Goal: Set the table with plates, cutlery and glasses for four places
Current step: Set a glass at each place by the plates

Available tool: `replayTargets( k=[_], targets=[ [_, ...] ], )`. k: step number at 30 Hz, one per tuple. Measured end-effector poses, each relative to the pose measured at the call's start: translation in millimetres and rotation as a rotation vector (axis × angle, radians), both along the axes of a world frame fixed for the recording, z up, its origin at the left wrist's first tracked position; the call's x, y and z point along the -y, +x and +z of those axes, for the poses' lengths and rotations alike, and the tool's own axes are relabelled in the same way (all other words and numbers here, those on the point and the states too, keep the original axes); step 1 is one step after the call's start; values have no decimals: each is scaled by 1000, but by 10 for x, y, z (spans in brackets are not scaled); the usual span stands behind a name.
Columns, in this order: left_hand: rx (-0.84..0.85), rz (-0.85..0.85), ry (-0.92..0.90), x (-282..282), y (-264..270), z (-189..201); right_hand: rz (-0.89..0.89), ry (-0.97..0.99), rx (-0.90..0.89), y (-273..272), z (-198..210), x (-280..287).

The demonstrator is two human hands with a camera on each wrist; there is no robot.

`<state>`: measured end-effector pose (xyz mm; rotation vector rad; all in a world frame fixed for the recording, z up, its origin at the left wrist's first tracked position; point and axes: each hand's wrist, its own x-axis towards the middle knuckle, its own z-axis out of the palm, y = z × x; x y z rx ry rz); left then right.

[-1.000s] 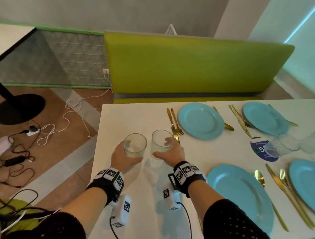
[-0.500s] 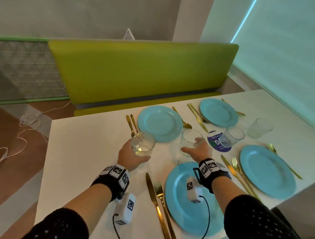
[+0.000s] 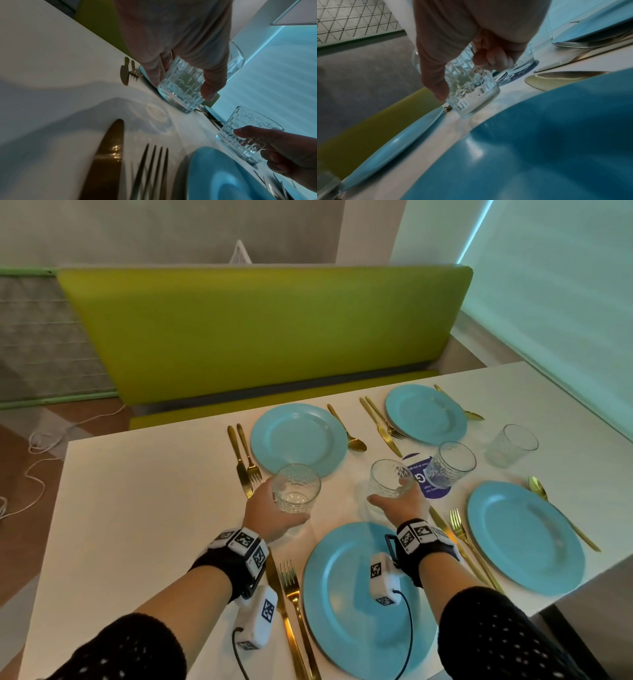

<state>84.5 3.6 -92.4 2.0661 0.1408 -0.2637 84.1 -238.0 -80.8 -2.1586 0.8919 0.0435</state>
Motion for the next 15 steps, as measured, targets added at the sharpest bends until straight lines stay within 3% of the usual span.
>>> replayTargets(
  k=[15],
  targets=[
    [-23, -26, 34, 126, -40, -52, -28, 52, 5, -59, -91, 104]
  ],
)
